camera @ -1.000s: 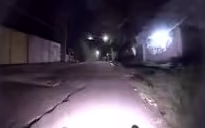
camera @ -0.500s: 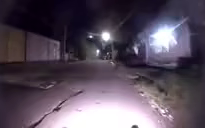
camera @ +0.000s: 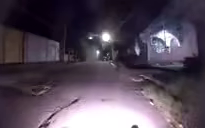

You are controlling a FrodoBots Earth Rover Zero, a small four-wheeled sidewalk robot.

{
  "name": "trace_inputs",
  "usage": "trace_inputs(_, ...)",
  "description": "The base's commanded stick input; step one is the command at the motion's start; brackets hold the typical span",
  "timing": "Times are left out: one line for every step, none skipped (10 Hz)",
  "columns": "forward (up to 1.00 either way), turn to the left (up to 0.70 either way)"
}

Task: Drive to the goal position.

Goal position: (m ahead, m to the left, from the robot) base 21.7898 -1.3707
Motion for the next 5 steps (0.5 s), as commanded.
trace_inputs(0.70,0.00)
trace_inputs(0.70,0.00)
trace_inputs(0.70,0.00)
trace_inputs(0.70,0.00)
trace_inputs(0.70,0.00)
